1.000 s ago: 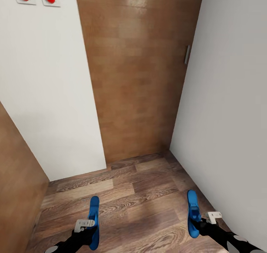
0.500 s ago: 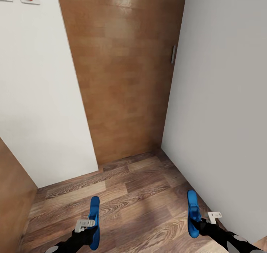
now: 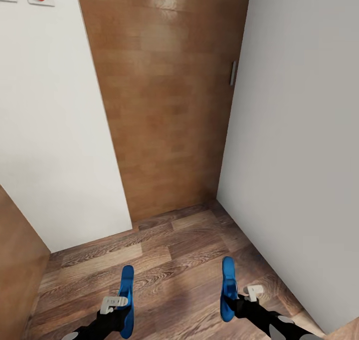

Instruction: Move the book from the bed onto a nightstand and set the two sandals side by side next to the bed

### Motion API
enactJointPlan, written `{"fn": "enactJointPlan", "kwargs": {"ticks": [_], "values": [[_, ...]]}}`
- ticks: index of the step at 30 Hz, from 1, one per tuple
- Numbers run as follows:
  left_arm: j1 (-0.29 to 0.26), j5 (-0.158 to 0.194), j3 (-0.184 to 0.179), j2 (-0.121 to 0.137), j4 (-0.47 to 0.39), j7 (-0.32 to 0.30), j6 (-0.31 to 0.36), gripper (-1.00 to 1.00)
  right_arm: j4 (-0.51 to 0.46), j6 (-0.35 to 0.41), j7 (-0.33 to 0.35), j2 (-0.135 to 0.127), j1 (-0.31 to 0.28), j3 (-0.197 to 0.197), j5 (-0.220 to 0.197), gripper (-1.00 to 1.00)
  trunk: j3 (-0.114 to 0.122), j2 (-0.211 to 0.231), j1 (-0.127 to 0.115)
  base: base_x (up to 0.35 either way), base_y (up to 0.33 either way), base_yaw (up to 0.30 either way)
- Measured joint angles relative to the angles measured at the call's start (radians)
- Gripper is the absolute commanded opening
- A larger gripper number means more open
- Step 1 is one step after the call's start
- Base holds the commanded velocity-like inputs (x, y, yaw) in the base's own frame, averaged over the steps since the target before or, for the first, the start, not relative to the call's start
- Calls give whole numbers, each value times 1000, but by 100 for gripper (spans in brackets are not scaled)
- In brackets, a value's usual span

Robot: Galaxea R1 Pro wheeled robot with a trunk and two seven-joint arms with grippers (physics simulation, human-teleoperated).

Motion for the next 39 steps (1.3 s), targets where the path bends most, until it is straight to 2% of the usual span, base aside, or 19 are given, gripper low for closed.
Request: {"fn": "enactJointPlan", "kwargs": {"ticks": [9,15,22,26,39], "values": [[0,1,1,0,3,0,2,-100,17,1,0,7,6,1,0,-100,0,0,0,0,0,0],[1,-2,2,0,111,-2,-4,-100,93,-8,-4,7,77,3,2,-100,0,0,0,0,0,0],[0,2,2,0,188,-1,-88,-100,99,-38,-6,20,108,-2,0,-100,0,0,0,0,0,0],[1,4,3,0,196,-1,-96,-100,98,-40,-6,21,109,-3,-1,-100,0,0,0,0,0,0],[0,3,1,0,199,-1,-101,-100,98,-42,-6,21,110,-4,-2,-100,41,91,-50,0,0,0]]}}
